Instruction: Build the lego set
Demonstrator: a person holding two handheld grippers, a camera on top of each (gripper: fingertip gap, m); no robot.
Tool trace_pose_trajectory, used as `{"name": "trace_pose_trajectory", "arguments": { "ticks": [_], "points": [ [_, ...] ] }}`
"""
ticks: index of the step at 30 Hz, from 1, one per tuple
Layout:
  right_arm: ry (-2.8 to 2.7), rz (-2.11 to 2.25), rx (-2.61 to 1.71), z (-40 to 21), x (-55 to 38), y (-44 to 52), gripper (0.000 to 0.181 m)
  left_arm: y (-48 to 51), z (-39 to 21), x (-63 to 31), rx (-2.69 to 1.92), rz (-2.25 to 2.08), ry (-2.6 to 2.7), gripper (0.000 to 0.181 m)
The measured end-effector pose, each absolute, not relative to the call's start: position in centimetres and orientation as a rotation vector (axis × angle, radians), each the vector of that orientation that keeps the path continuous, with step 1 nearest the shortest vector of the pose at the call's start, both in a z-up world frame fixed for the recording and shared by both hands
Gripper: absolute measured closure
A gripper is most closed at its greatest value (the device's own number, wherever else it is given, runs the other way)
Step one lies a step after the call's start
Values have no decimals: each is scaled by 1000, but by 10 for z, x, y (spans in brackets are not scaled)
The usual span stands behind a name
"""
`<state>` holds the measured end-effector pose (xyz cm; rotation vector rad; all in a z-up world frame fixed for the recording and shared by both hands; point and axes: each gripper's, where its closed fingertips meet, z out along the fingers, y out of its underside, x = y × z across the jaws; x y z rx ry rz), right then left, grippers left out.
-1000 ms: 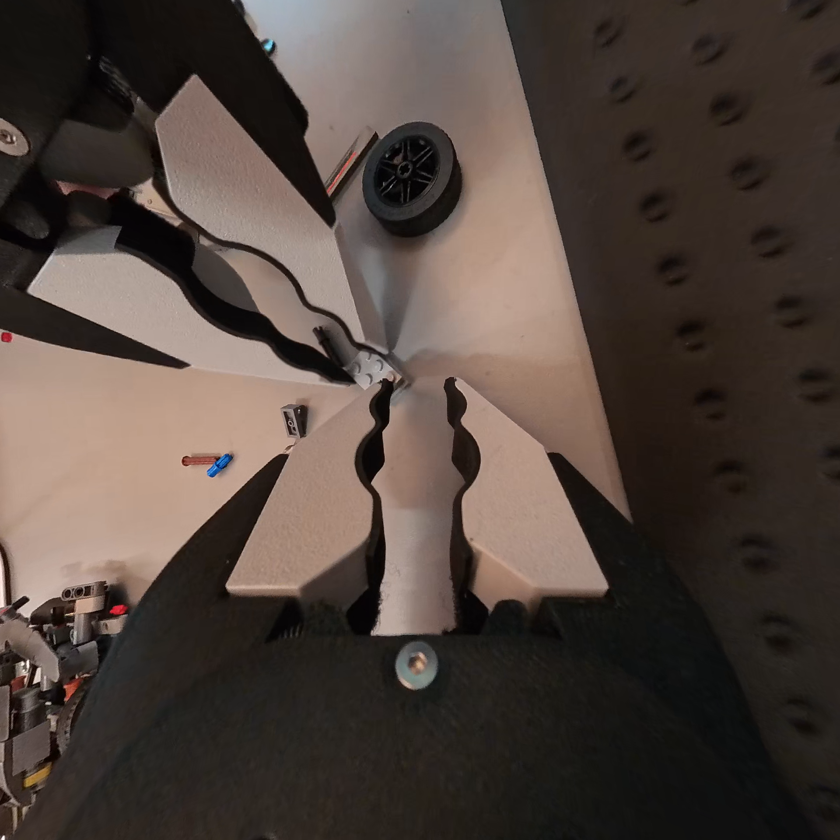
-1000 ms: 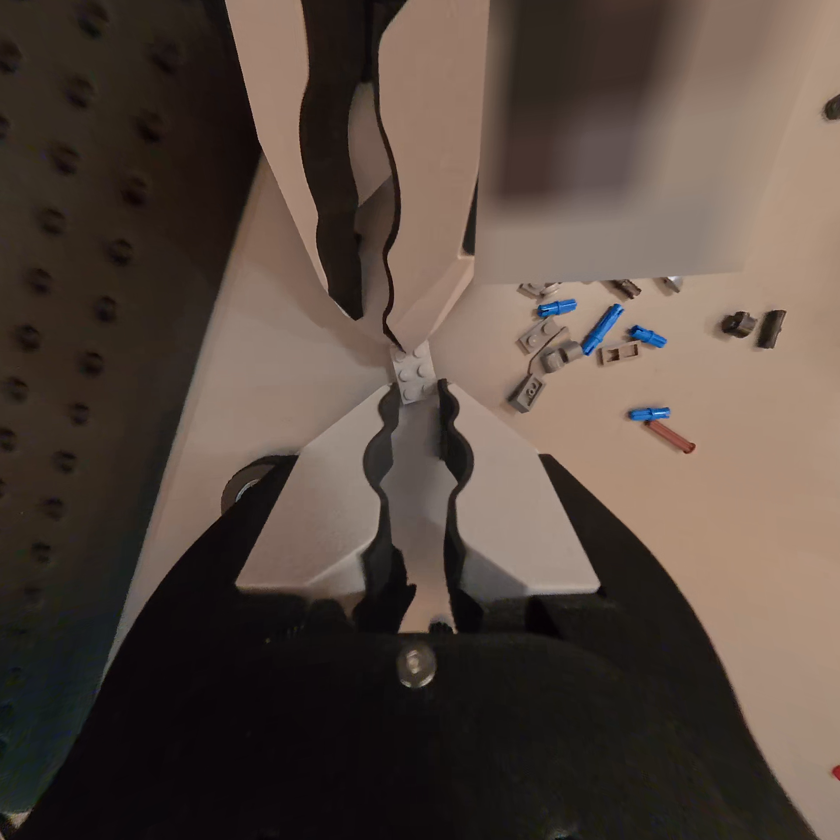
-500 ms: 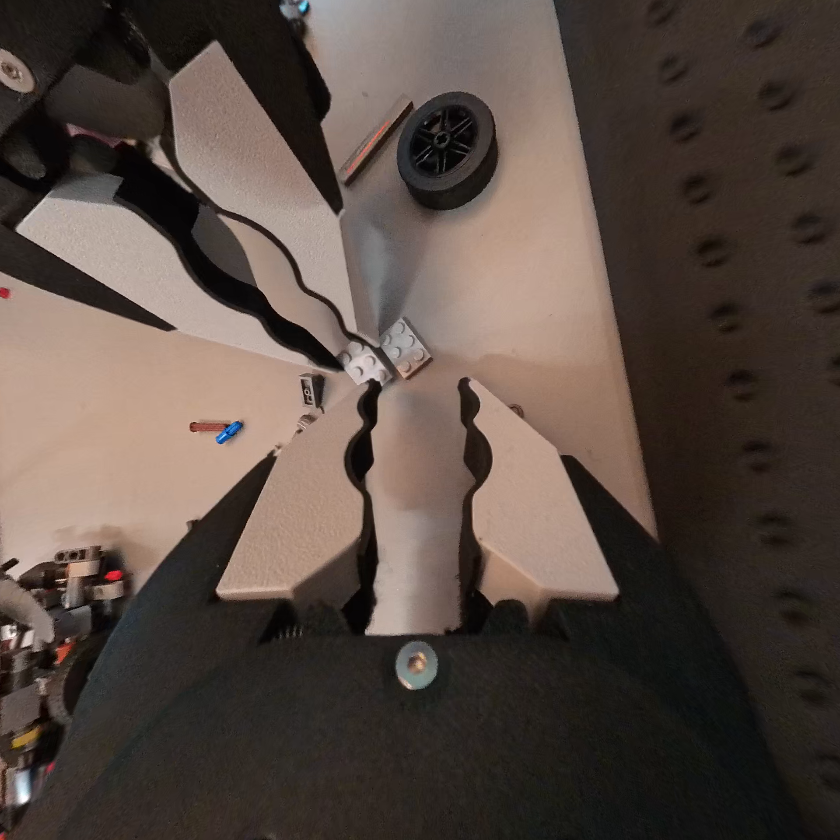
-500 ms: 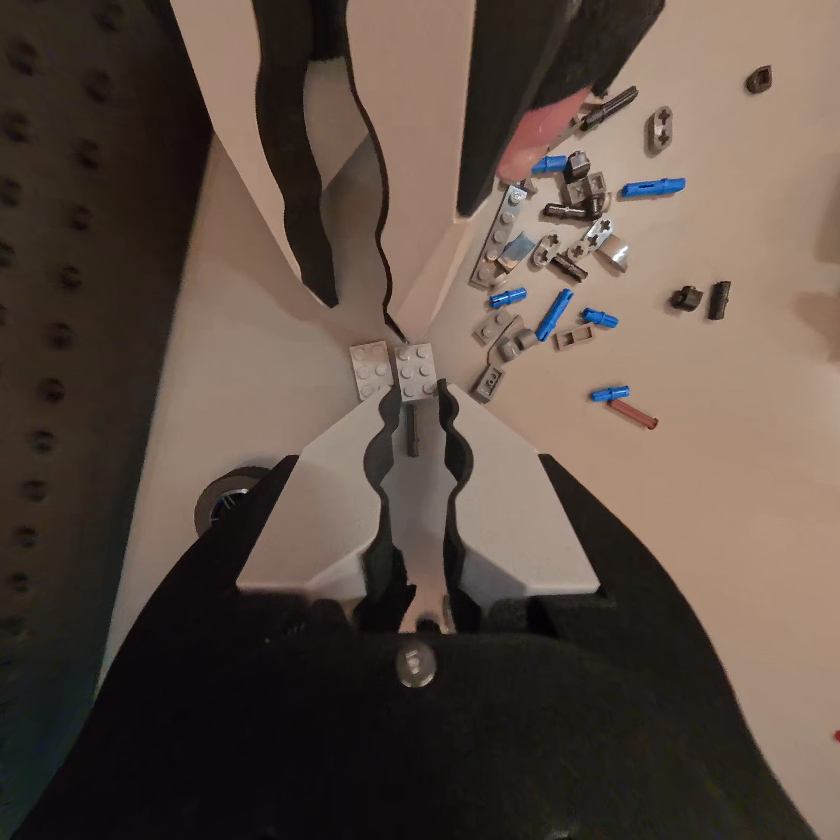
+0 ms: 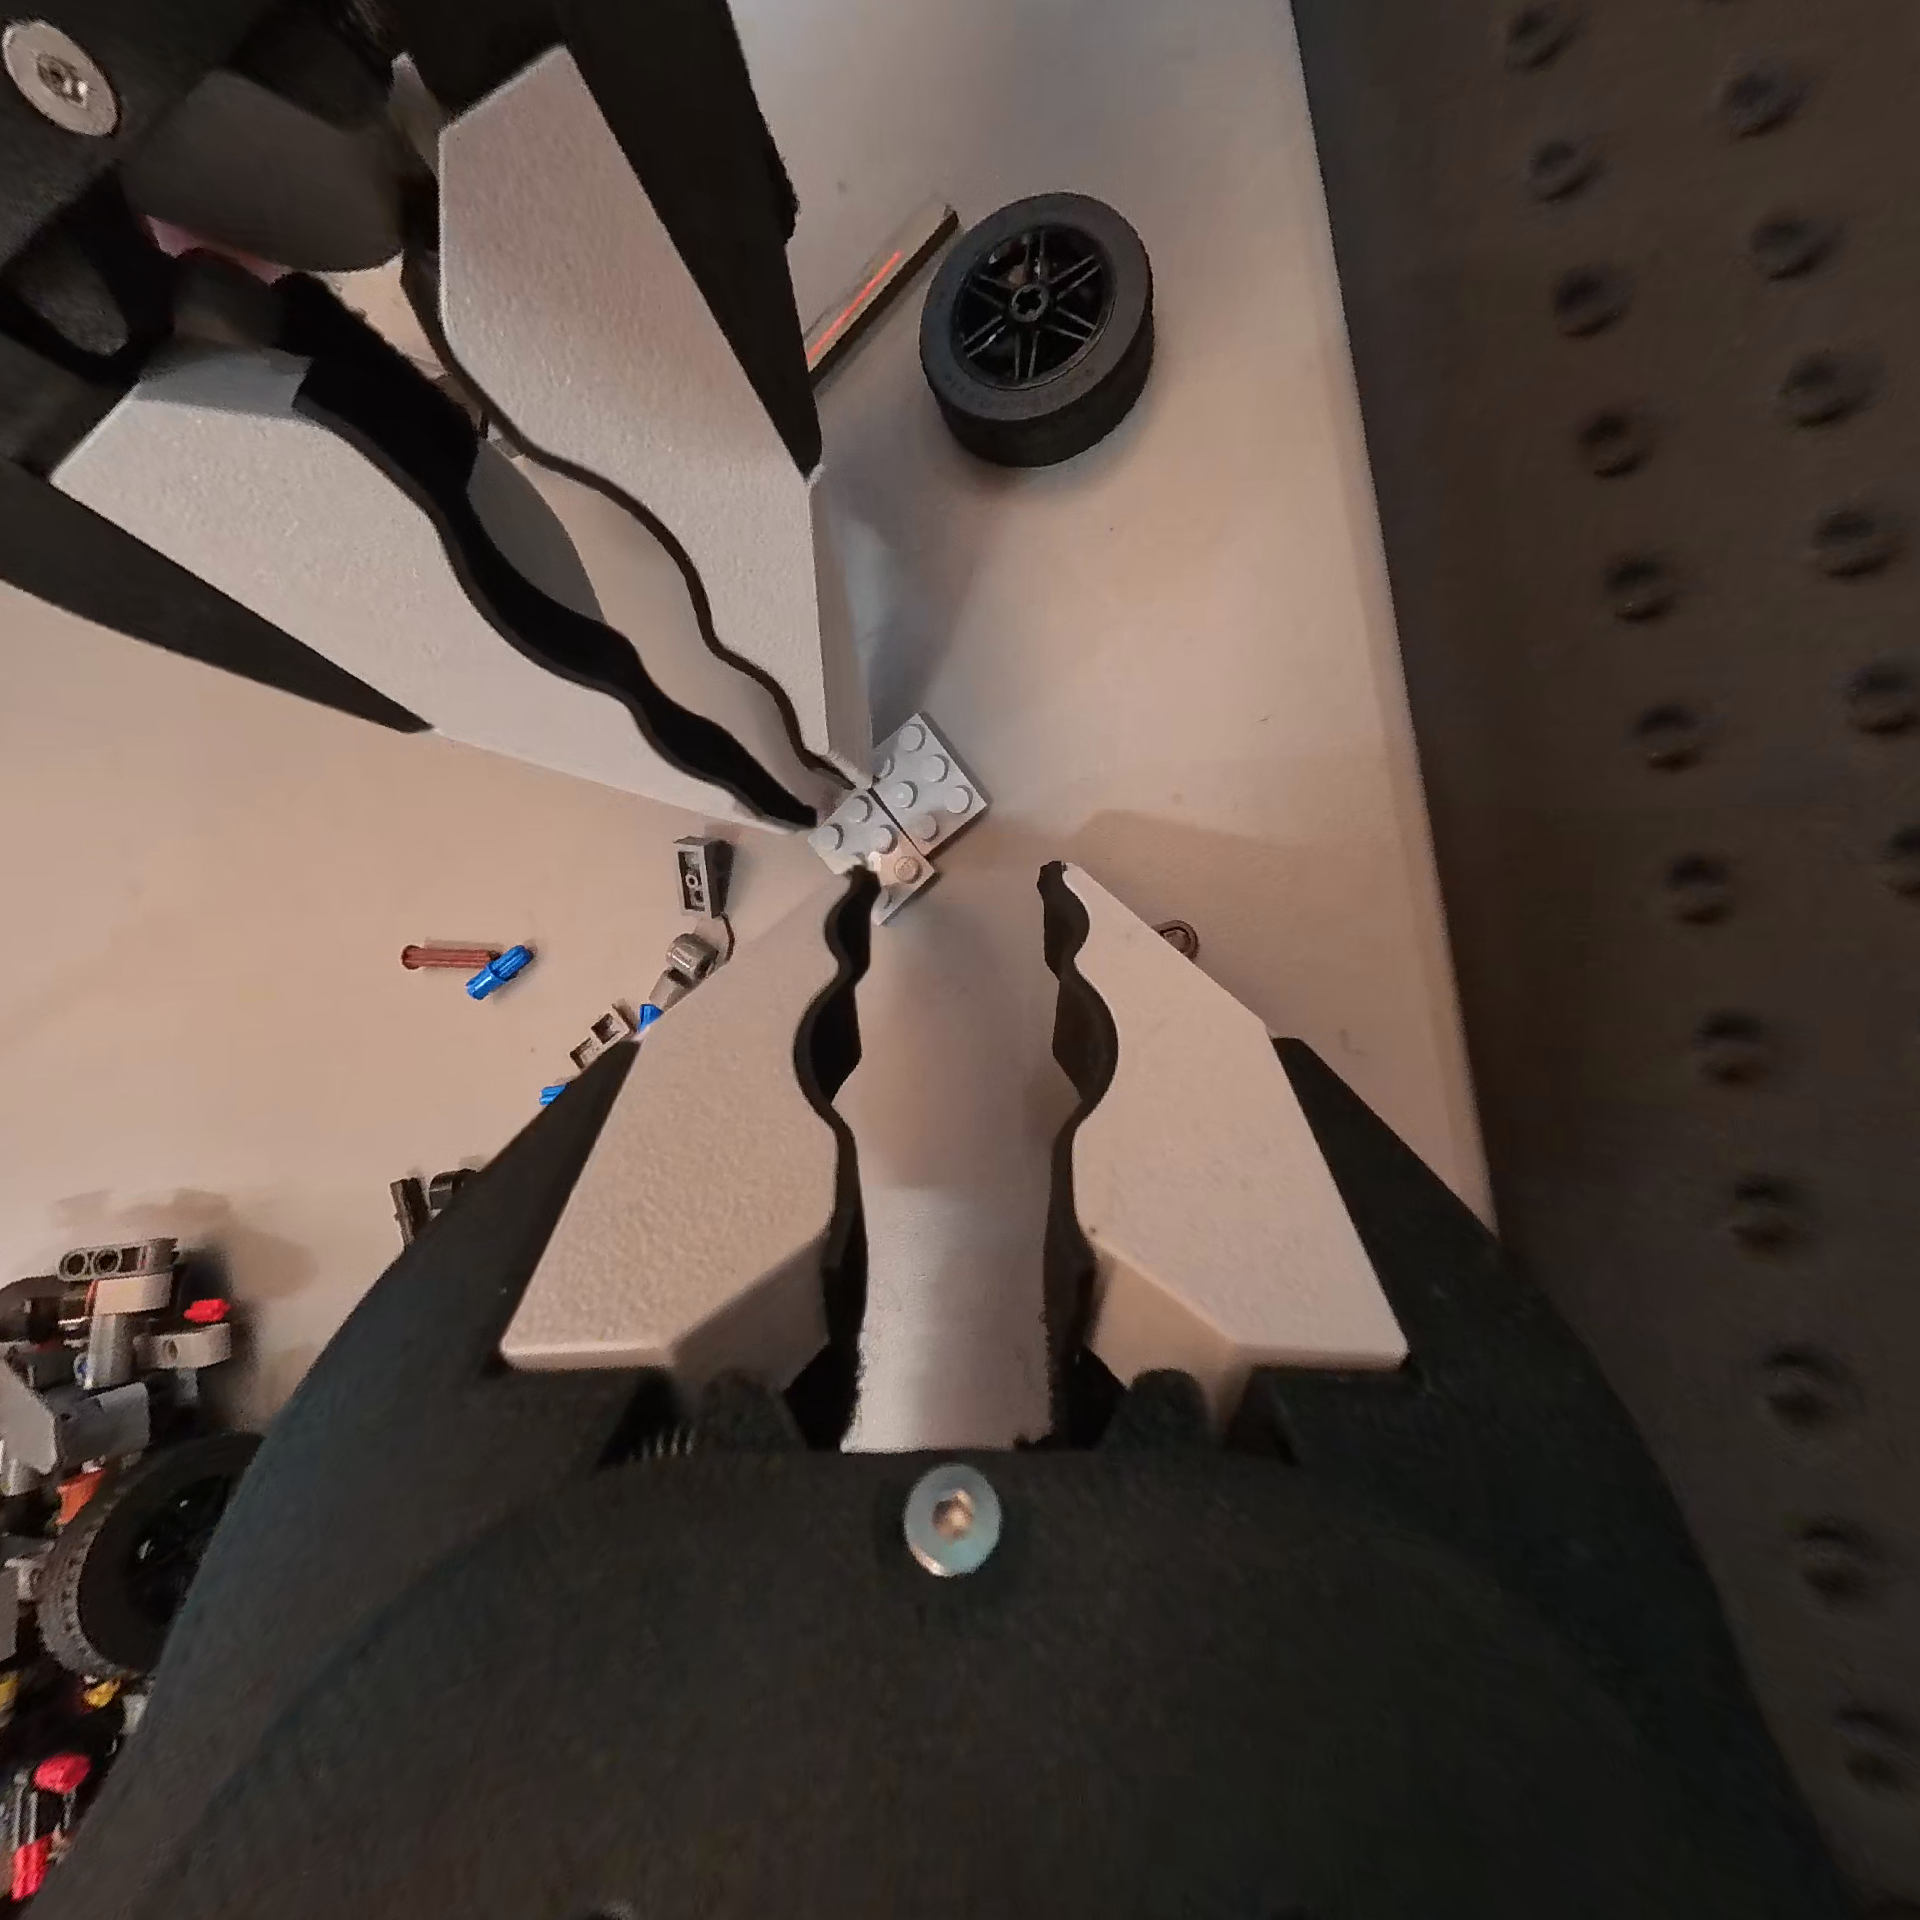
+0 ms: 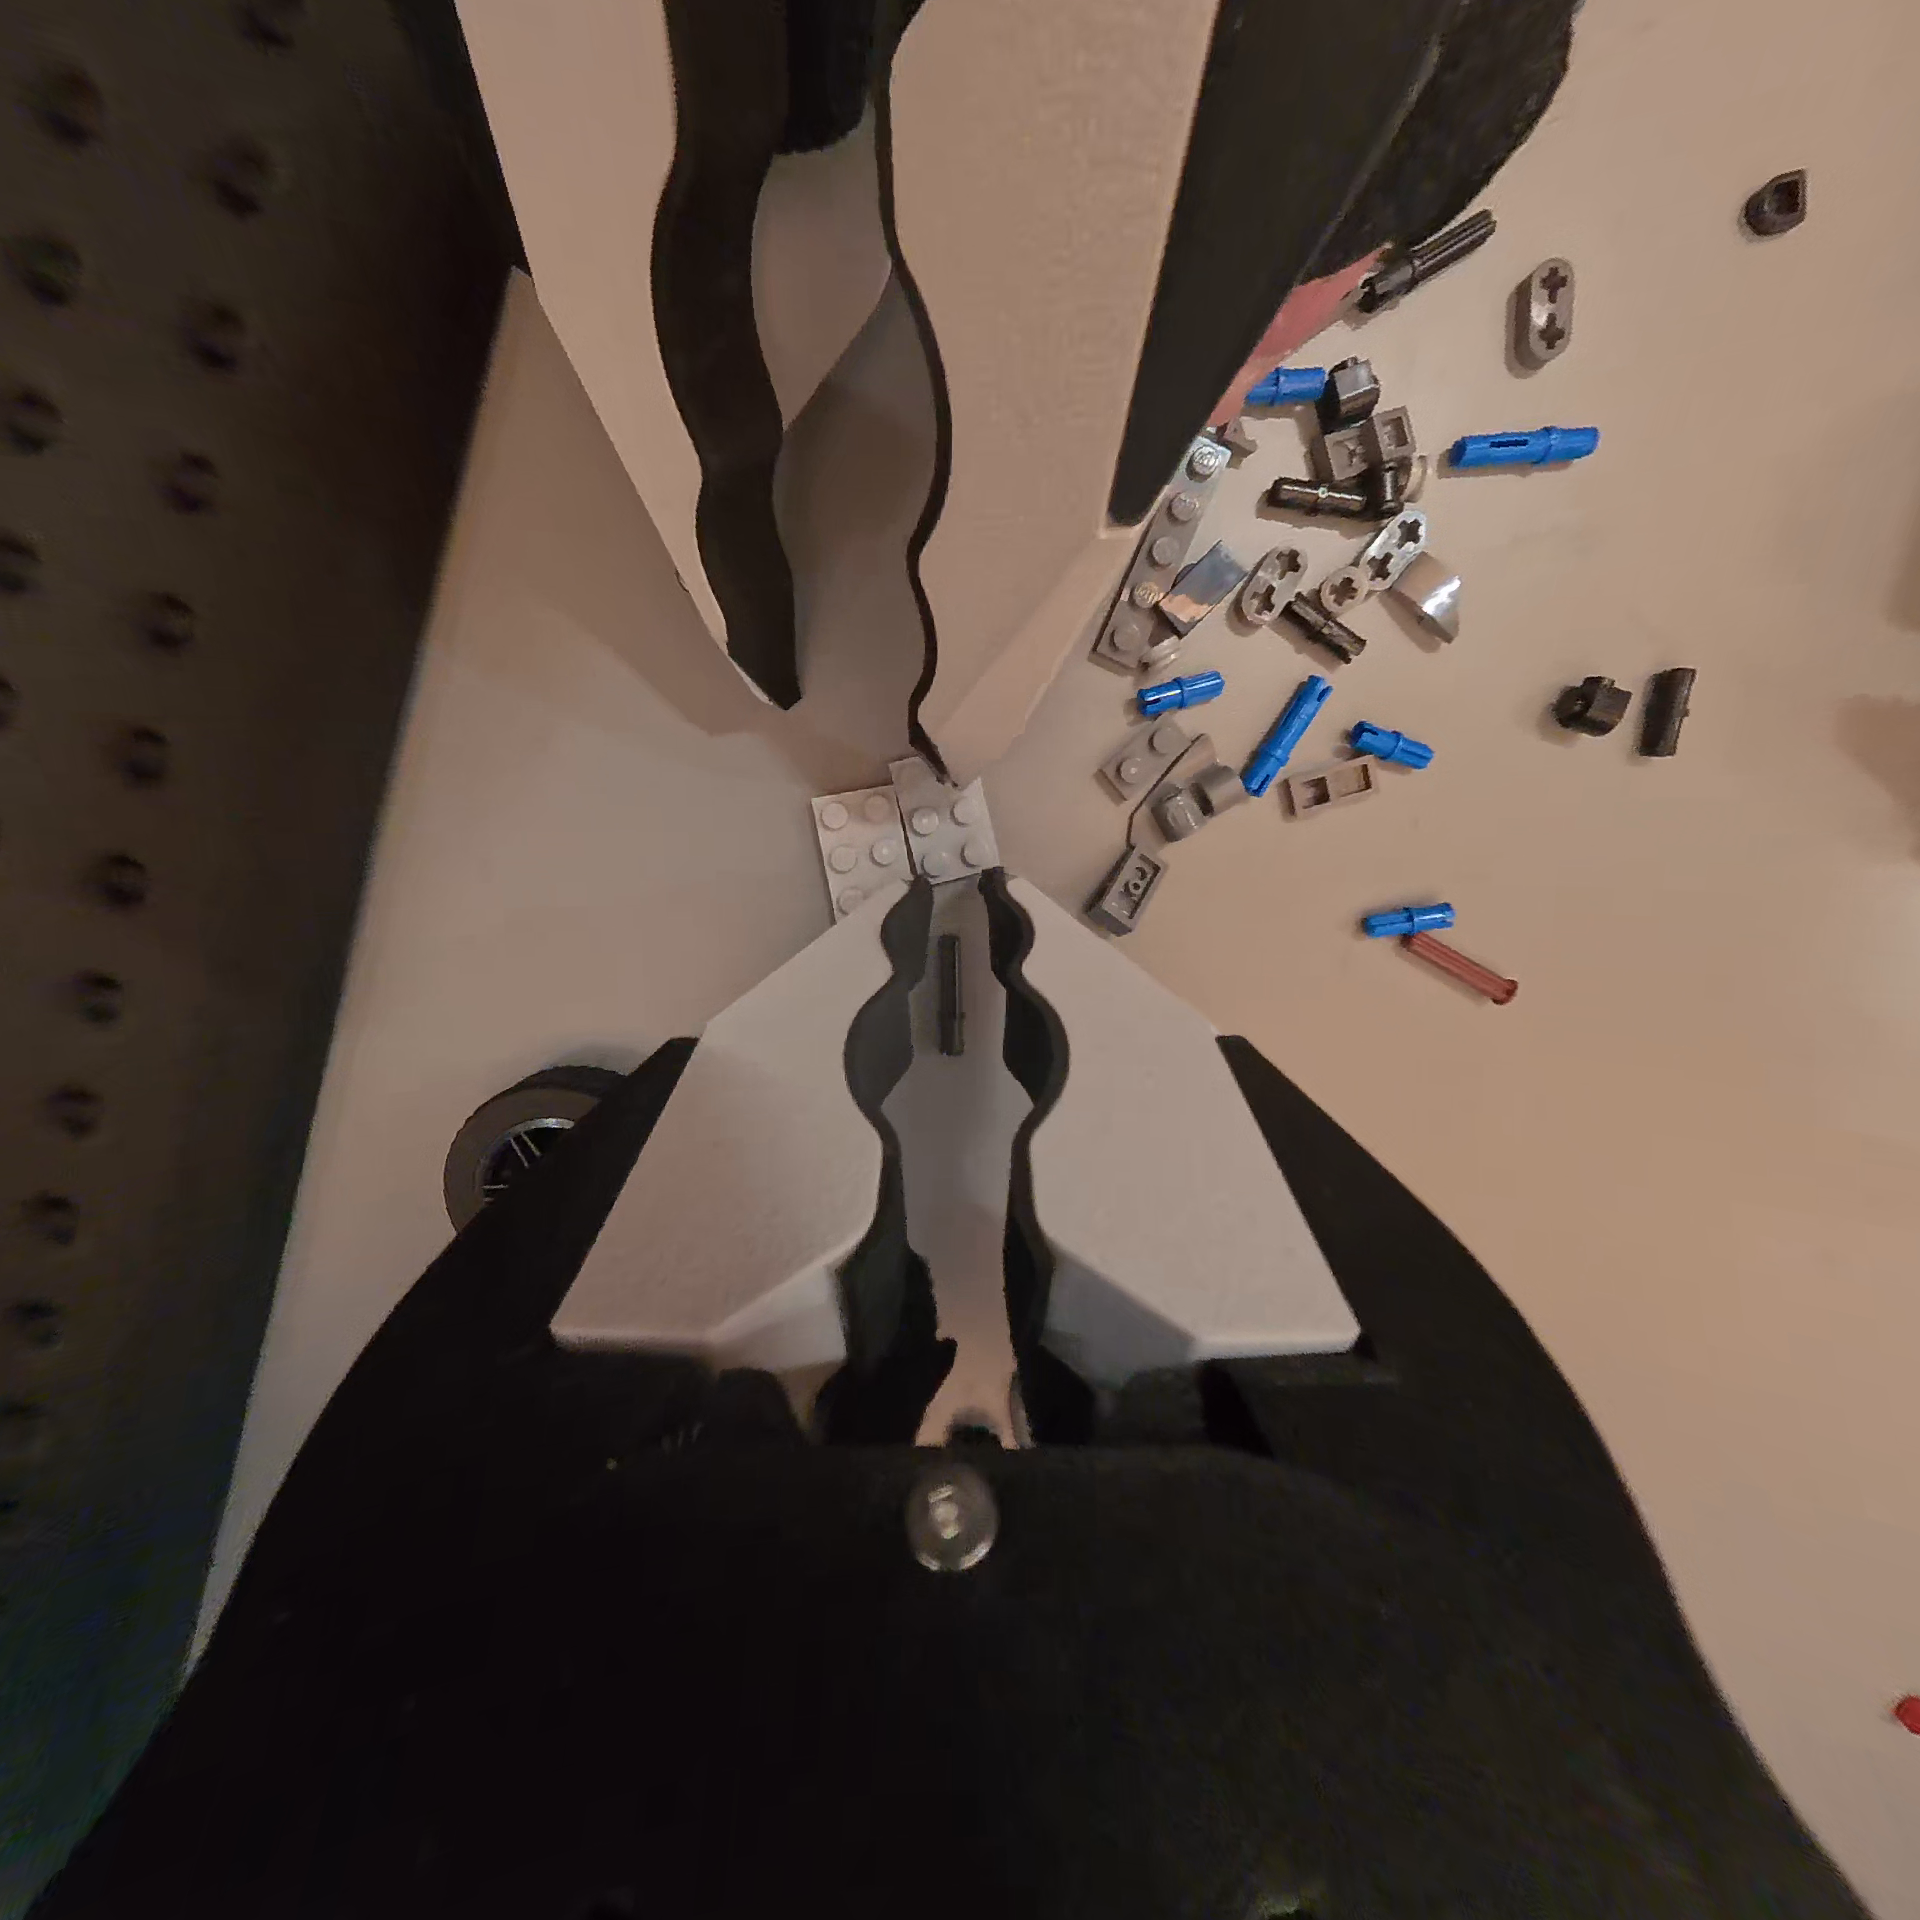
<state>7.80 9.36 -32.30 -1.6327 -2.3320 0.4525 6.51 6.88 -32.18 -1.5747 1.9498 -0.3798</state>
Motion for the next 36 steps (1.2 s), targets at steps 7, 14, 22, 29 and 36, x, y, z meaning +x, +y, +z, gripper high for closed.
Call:
{"name": "trace_pose_trajectory", "arguments": {
  "ticks": [7,14,22,29,36],
  "points": [
    [-2345,442,-1645,-322,84,95,173,67,-322,66,-1578,-400,1968,153],
    [-2399,463,-1661,-327,90,86,172,66,-323,69,-1575,-439,1991,155],
    [-2362,446,-1649,-326,85,90,172,69,-321,68,-1554,-426,2007,150],
    [-2354,458,-1657,-326,83,90,168,70,-323,65,-1592,-452,1980,150],
    [-2366,469,-1640,-326,83,87,171,69,-323,66,-1596,-468,1982,152]
  ]
}}
